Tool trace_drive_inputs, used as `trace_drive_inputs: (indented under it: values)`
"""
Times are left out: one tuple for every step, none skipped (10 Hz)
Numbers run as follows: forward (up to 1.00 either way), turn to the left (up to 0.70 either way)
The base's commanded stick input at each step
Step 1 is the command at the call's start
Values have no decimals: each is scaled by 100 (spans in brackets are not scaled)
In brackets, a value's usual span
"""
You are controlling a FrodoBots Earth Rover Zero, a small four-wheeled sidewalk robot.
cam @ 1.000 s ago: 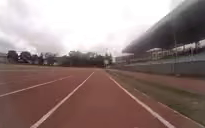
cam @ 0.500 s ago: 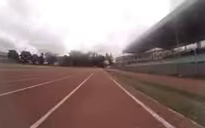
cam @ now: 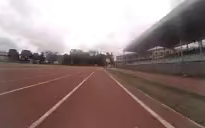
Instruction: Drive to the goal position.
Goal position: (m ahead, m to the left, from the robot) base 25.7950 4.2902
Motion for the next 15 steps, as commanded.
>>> trace_drive_inputs:
  values:
    - [70, -4]
    - [70, 0]
    - [70, 0]
    - [70, 0]
    - [70, 0]
    - [70, 0]
    - [70, 0]
    - [70, 0]
    - [70, 0]
    - [70, 0]
    - [70, 0]
    - [70, 0]
    - [70, 0]
    - [70, 0]
    - [70, 0]
